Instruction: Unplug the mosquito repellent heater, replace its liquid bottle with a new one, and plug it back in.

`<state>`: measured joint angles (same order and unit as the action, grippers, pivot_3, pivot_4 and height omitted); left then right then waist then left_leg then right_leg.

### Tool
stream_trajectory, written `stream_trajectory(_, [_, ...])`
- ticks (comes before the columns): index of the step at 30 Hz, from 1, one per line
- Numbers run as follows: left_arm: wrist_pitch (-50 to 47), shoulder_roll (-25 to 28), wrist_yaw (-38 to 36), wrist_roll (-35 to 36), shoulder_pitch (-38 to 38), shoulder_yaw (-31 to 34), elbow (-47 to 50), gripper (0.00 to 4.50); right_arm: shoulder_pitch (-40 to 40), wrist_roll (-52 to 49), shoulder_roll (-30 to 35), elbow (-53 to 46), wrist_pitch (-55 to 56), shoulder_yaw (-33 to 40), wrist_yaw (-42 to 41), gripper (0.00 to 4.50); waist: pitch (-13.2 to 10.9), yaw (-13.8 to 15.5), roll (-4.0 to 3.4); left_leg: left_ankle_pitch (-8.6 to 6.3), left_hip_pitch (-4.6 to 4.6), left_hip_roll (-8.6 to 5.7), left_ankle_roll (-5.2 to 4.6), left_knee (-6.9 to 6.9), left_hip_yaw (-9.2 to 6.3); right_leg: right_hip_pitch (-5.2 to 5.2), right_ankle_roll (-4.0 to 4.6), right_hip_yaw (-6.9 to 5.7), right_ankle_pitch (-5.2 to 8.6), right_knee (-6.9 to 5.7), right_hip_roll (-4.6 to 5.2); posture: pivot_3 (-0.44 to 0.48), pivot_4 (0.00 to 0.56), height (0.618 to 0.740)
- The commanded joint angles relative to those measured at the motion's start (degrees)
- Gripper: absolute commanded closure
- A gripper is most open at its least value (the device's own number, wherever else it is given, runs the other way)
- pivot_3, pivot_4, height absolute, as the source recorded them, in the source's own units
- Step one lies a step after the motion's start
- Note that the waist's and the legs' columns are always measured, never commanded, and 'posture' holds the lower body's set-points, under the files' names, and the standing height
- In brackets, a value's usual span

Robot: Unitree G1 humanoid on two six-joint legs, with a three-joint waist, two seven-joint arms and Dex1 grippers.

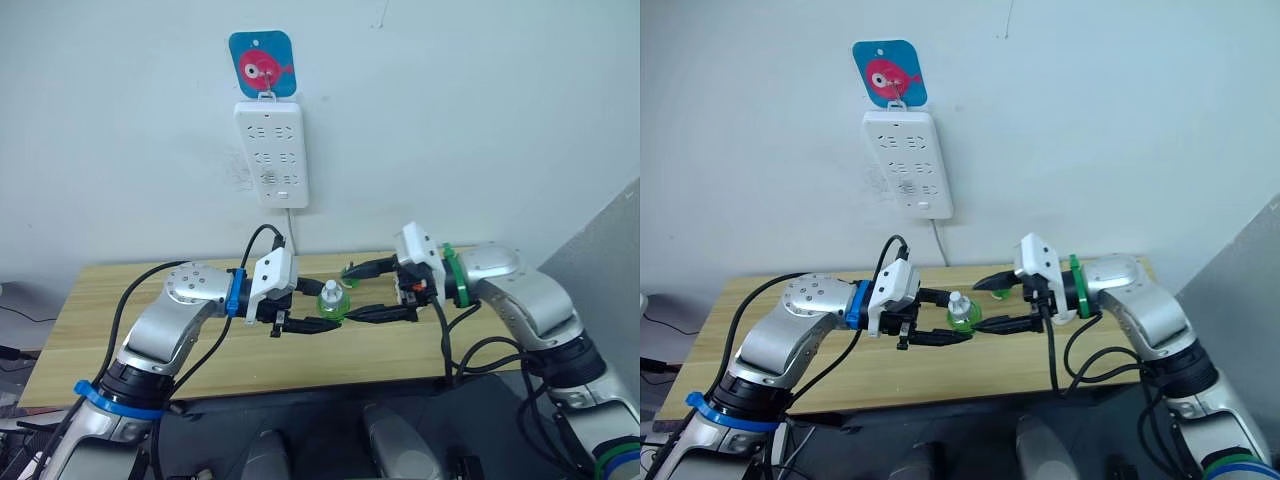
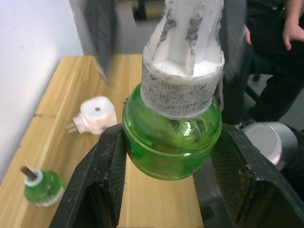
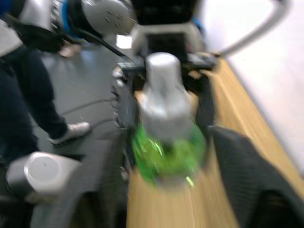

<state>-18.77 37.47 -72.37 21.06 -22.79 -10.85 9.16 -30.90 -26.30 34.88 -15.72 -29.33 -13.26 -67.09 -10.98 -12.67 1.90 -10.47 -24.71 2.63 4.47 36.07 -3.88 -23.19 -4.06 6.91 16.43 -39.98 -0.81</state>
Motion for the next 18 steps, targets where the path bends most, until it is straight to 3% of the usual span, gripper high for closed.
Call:
stream_trajectory(1, [2.8,-1.1,2.0,-0.5,-1.1,1.7,-1.0,2.23,4.2,-1.1,0.9,-10.1,0.1,4.4,5.0,0.0,0.0,0.1,0.01,0.0,0.0,0.01,0.0,0.0,0.0,0.0,0.0,-0.01,0.0,0.0,-0.01,-0.208,0.129,0.74])
stream_trajectory(7, [4.5,-2.7,2.9,-1.6,-1.9,0.7,-2.7,2.23,8.7,5.2,-8.1,-15.8,-1.2,0.6,21.8,0.0,0.0,-0.3,-0.02,0.0,0.03,0.04,0.0,0.0,0.05,-0.01,0.0,0.09,0.0,-0.05,-0.05,-0.22,0.132,0.74])
stream_trajectory(14, [4.3,-2.9,2.5,-1.7,-1.8,-0.1,-2.1,2.23,7.7,9.7,-12.8,-13.2,-0.7,-3.5,27.2,0.0,0.0,0.0,-0.03,0.0,0.03,0.02,0.0,0.0,0.07,-0.01,0.0,0.09,0.0,-0.01,-0.03,-0.211,0.129,0.74])
stream_trajectory(18, [4.3,-2.1,1.8,-1.8,-1.1,-0.3,-1.3,2.23,7.8,8.1,-12.4,-12.8,-1.5,-1.3,26.7,0.0,0.0,0.0,-0.03,0.0,0.03,0.03,0.0,0.0,0.08,-0.01,0.0,0.1,0.0,-0.02,-0.03,-0.211,0.129,0.74])
